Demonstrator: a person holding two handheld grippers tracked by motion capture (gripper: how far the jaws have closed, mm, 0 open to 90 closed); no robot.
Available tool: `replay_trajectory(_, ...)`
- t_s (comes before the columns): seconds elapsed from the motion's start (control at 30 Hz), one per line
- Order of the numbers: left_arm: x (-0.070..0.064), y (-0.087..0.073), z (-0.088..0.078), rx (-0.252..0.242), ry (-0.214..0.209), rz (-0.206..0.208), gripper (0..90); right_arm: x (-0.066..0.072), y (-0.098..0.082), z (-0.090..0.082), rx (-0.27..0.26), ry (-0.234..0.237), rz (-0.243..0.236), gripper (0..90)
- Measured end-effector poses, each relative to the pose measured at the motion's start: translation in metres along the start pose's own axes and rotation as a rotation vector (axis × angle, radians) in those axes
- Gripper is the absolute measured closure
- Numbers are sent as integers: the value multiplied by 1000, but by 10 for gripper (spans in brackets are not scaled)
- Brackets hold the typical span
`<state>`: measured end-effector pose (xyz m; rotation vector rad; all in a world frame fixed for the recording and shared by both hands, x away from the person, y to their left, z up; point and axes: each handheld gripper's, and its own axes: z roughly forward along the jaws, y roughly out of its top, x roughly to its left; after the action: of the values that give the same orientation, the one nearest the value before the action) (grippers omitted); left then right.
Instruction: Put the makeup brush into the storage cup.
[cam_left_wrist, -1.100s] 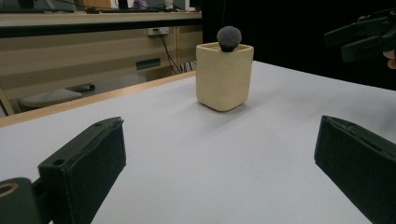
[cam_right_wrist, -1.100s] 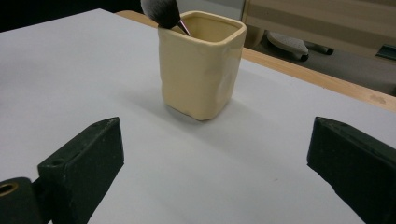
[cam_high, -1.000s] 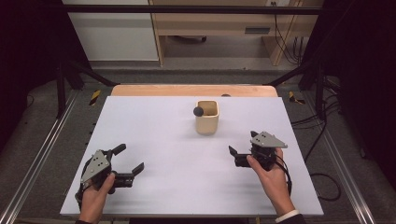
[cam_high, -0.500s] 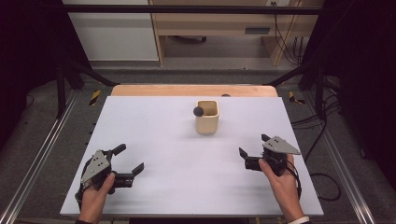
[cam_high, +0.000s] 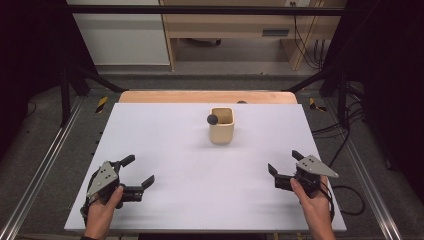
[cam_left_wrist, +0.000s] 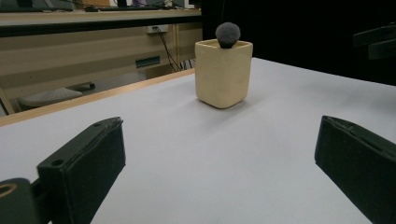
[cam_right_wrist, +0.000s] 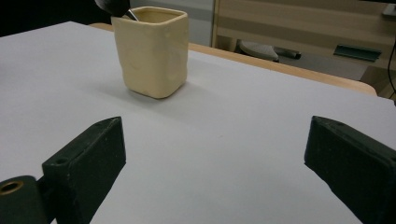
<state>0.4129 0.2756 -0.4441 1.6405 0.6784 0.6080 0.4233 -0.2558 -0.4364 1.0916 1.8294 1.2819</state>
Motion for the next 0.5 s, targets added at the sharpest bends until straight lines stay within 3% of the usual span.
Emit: replay_trajectory(0.5,-2,-1,1,17,-11,21,14,-11,-18,-15,-51,-20,21,37)
